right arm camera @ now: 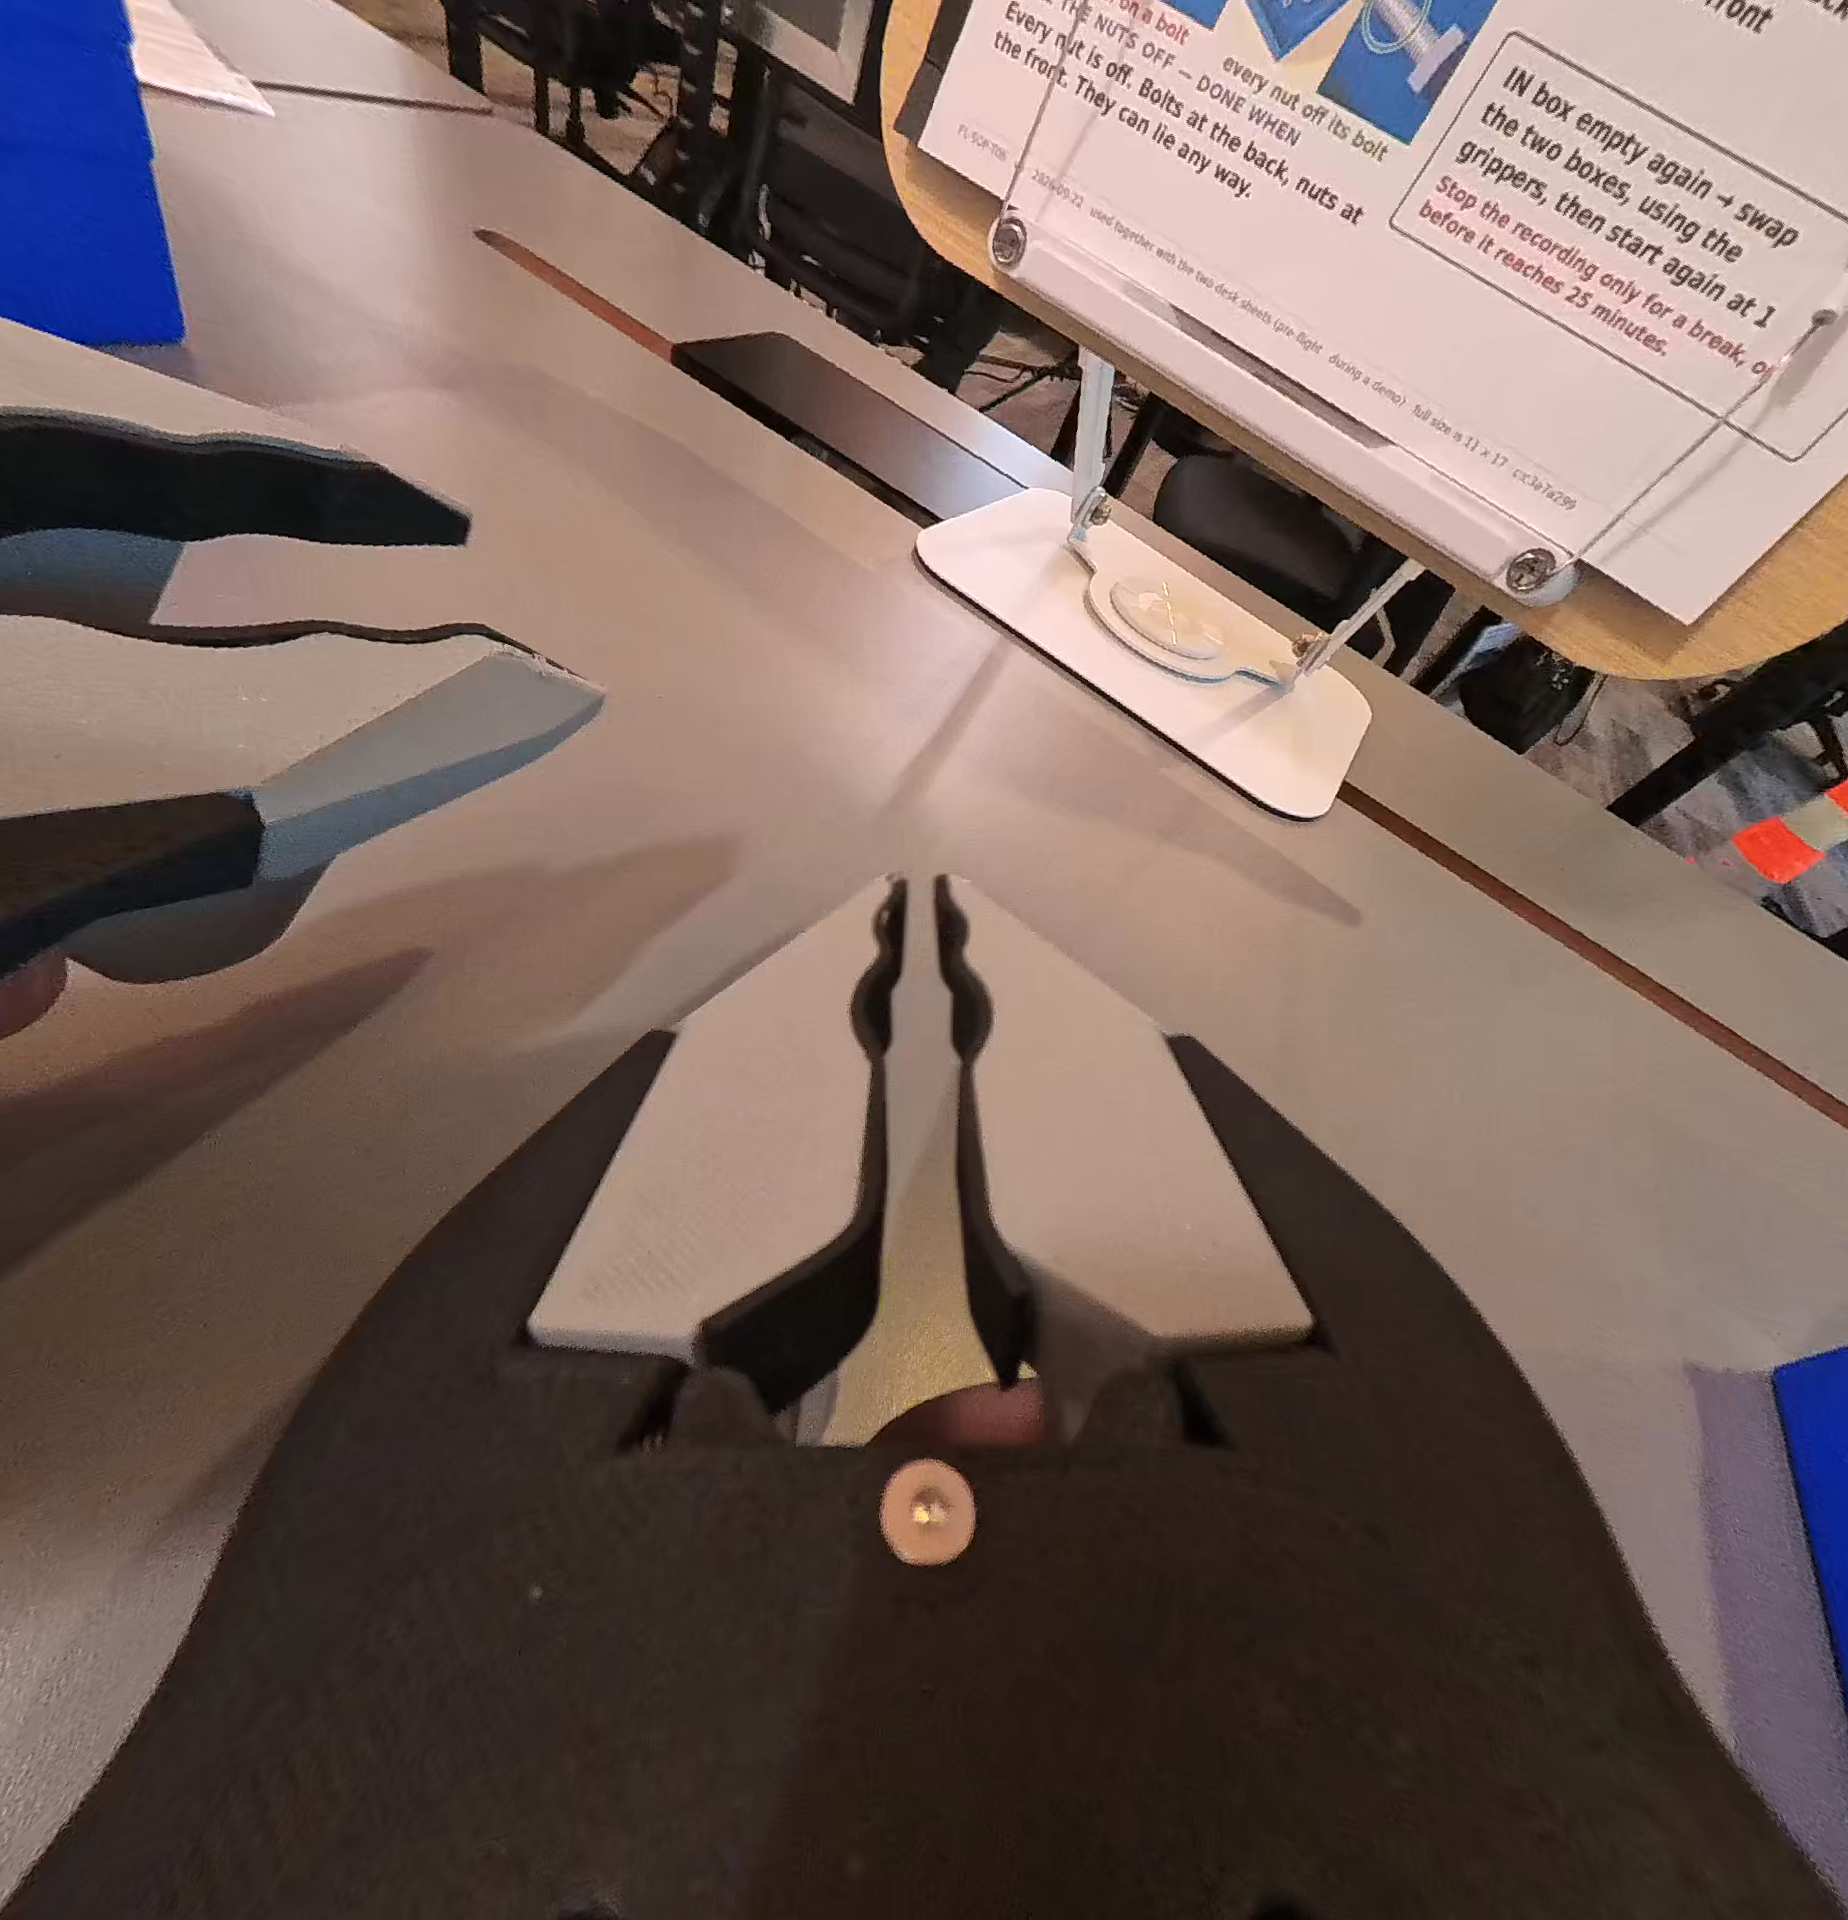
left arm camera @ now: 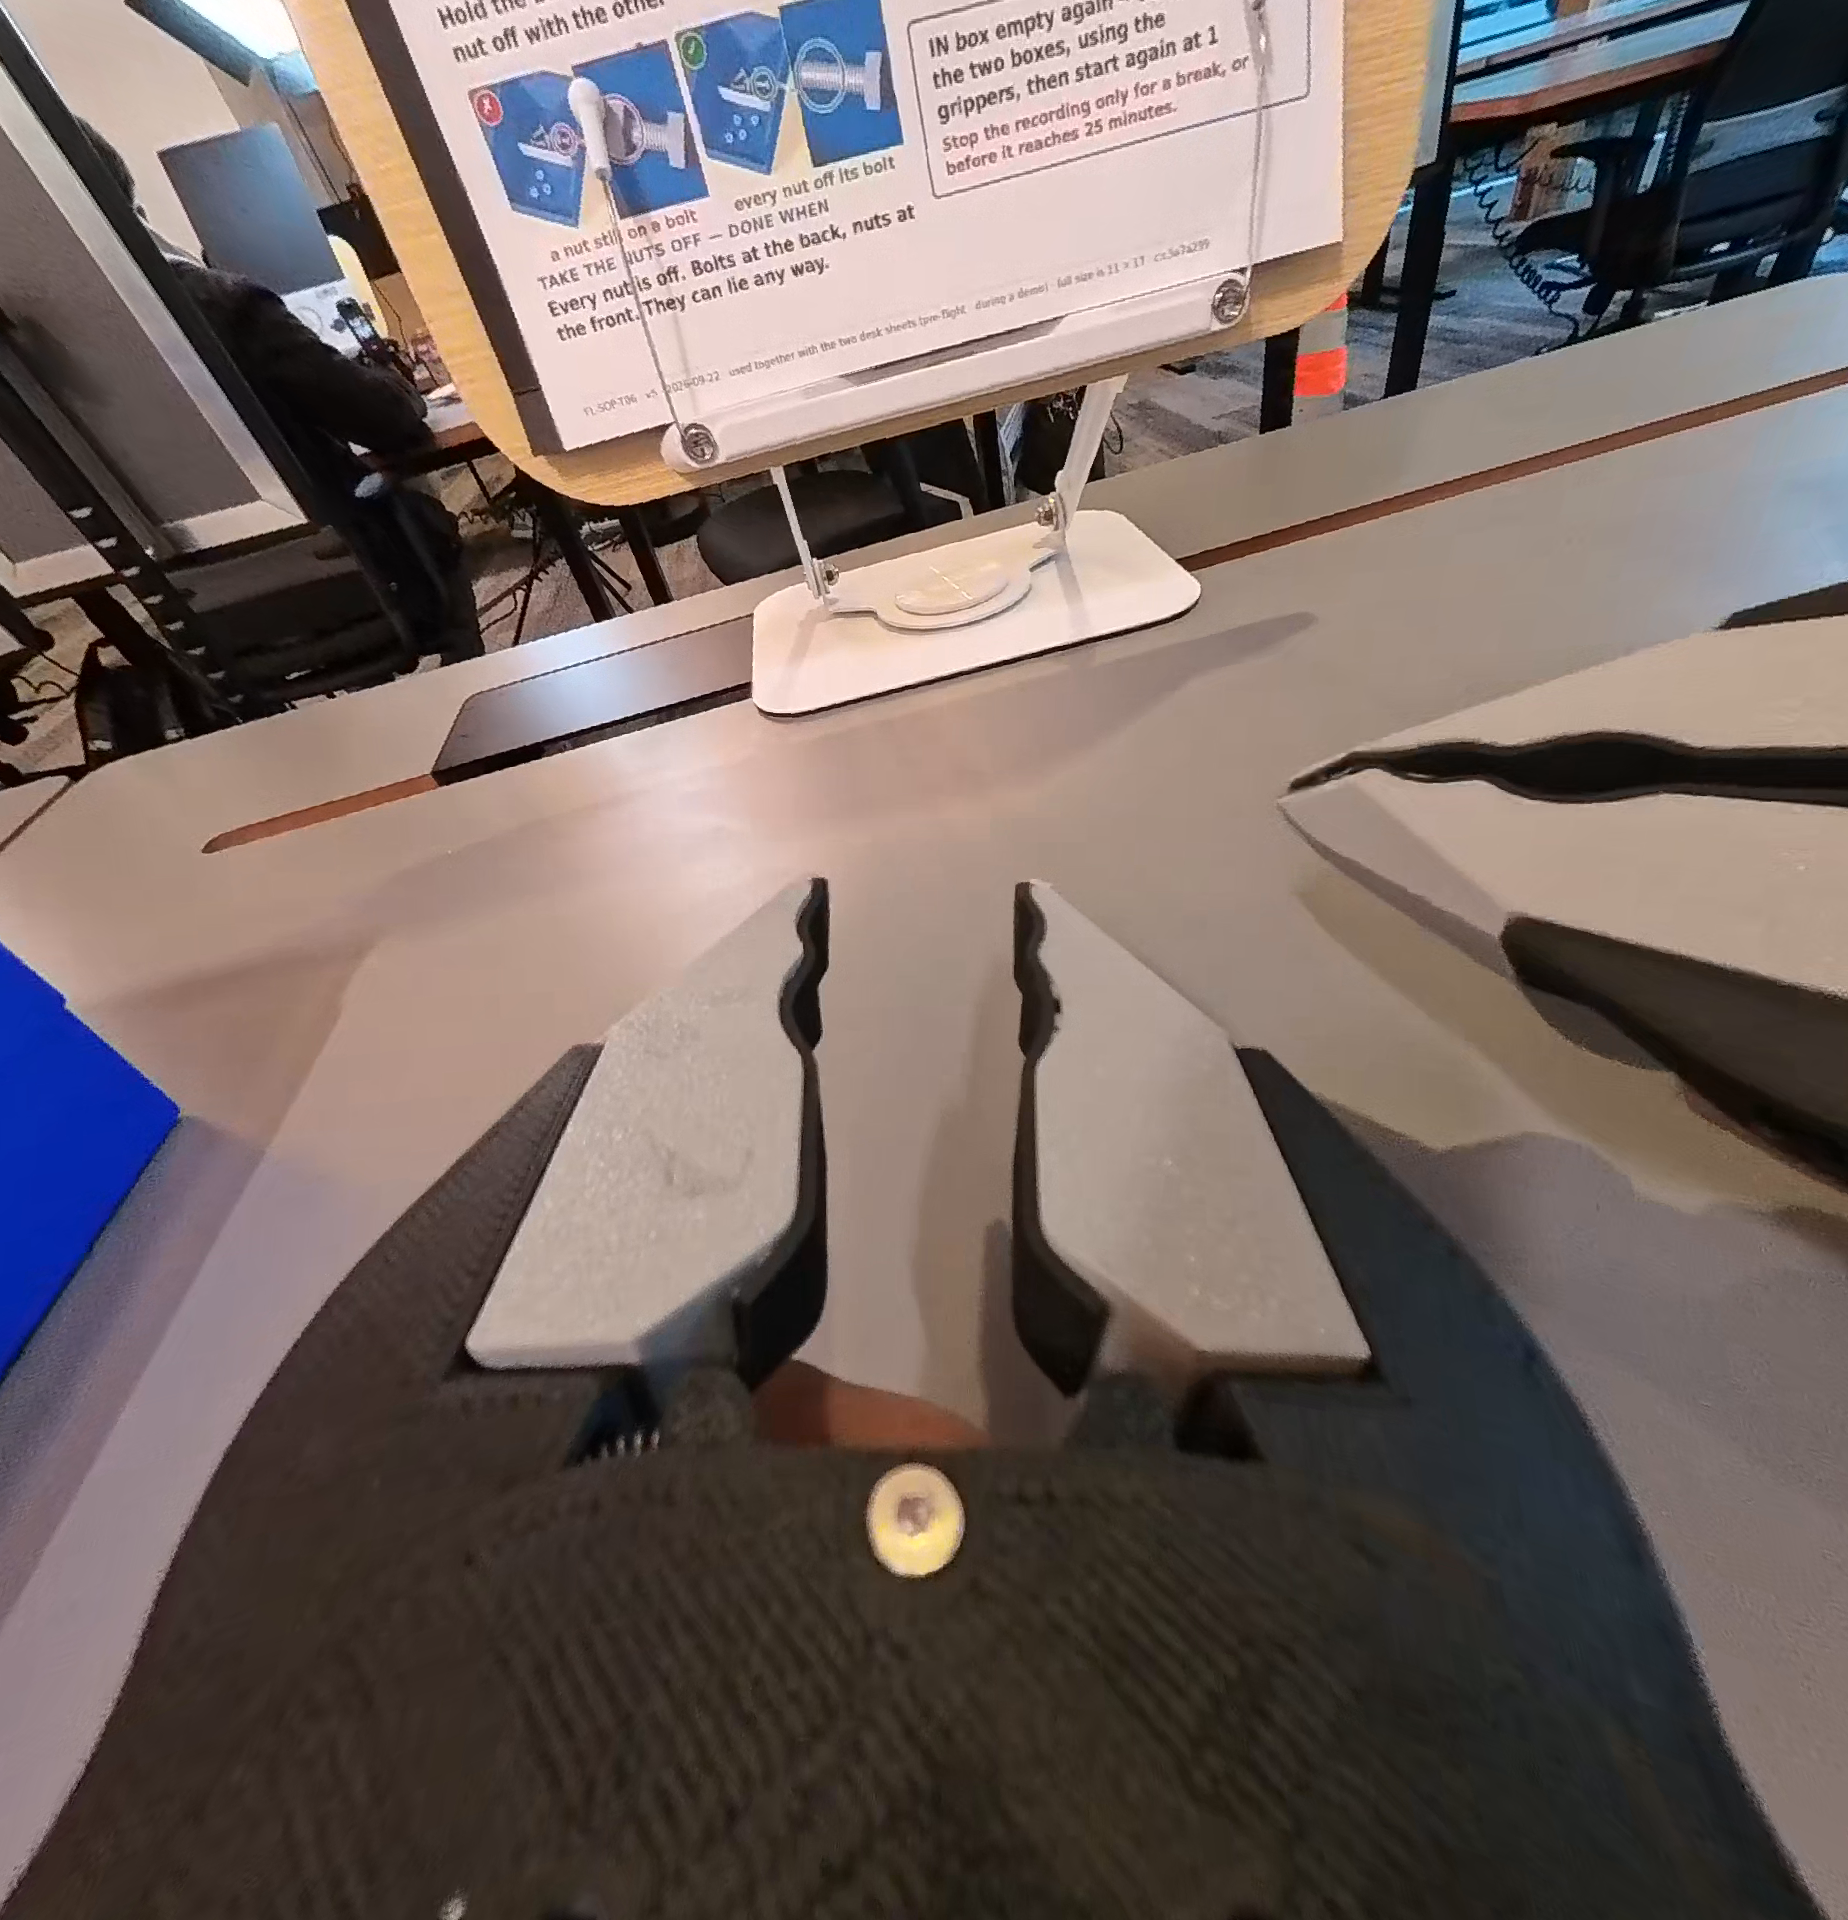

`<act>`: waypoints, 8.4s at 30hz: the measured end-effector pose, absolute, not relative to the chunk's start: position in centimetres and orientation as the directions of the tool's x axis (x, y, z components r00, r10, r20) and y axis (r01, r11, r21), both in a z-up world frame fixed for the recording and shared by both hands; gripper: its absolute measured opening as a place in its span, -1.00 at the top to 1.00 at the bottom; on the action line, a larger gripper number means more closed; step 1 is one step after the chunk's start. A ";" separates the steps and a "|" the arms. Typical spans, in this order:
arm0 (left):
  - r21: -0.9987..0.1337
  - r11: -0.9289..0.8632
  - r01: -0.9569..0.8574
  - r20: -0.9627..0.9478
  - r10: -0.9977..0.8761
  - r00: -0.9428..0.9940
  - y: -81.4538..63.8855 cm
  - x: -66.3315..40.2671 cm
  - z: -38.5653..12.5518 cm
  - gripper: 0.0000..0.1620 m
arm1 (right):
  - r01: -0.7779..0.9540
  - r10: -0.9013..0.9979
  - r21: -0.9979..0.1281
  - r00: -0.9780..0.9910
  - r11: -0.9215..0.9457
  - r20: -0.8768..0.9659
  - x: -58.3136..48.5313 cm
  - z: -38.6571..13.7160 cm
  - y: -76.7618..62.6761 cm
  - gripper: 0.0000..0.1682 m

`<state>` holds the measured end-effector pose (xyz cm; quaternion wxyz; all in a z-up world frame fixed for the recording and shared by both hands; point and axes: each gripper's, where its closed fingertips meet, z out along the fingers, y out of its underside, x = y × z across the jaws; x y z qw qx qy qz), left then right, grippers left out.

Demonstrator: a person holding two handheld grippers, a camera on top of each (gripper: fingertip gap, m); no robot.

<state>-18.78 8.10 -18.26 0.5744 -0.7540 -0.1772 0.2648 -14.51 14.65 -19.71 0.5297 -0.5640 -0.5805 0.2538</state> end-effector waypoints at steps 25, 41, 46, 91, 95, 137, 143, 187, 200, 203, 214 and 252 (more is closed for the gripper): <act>-0.948 -0.236 0.214 -0.023 0.722 0.692 -18.5 -24.3 -9.1 0.21 | 0.358 0.935 -0.891 0.111 0.279 0.338 -14.1 -19.1 13.4 0.37; -0.665 -0.691 0.283 -0.213 0.539 0.815 -19.2 -33.6 -19.0 0.52 | 0.370 0.941 -0.880 0.039 0.299 0.337 -13.6 -20.1 12.8 0.37; -0.628 -0.741 0.239 -0.183 0.438 0.880 -16.7 -34.1 -20.9 1.00 | 0.372 0.939 -0.873 0.014 0.314 0.344 -12.9 -20.5 12.7 0.37; -0.556 -0.748 0.361 -0.163 0.524 0.836 -12.0 -28.0 -19.0 0.82 | 0.236 0.905 -0.903 0.150 0.359 0.399 -10.8 -15.3 13.6 0.41; -0.587 -0.730 0.349 -0.106 0.497 0.861 -11.1 -26.7 -18.8 0.94 | 0.244 0.900 -0.897 0.147 0.369 0.410 -10.9 -15.5 13.6 0.41; -0.877 -0.458 0.148 -0.057 0.403 0.913 0.1 -12.4 -20.7 0.23 | 0.267 0.957 -0.923 0.006 0.278 0.290 -11.0 -17.4 13.1 0.62; -0.914 -0.385 0.127 -0.040 0.396 0.917 1.9 -15.1 -19.6 0.70 | 0.240 0.954 -0.926 -0.002 0.292 0.300 -10.9 -17.0 12.5 0.81; -0.920 -0.372 0.121 0.146 -0.038 0.989 2.1 -8.5 -15.8 0.22 | 0.286 0.995 -0.954 0.020 0.093 0.102 -10.5 -19.2 14.5 0.32; -0.540 -0.781 -0.314 -0.359 -0.124 0.925 -7.1 -36.4 -12.3 0.61 | 0.303 0.993 -0.948 -0.089 0.100 0.076 -10.8 -19.8 12.8 0.30; -0.395 -0.869 -0.300 -0.212 -0.231 0.950 -7.9 -39.2 -16.3 0.62 | 0.301 0.995 -0.951 -0.093 0.063 0.036 -10.8 -19.6 13.0 0.30; -0.141 -0.879 -0.455 0.161 -0.473 0.866 -8.7 -36.6 -23.4 0.62 | 0.298 0.989 -0.944 -0.053 0.145 0.135 -10.5 -19.4 13.7 0.31; -0.412 -0.875 -0.255 -0.232 -0.170 0.958 -7.4 -38.8 -15.9 0.95 | 0.284 0.971 -0.929 -0.082 0.238 0.223 -10.4 -19.0 12.7 0.34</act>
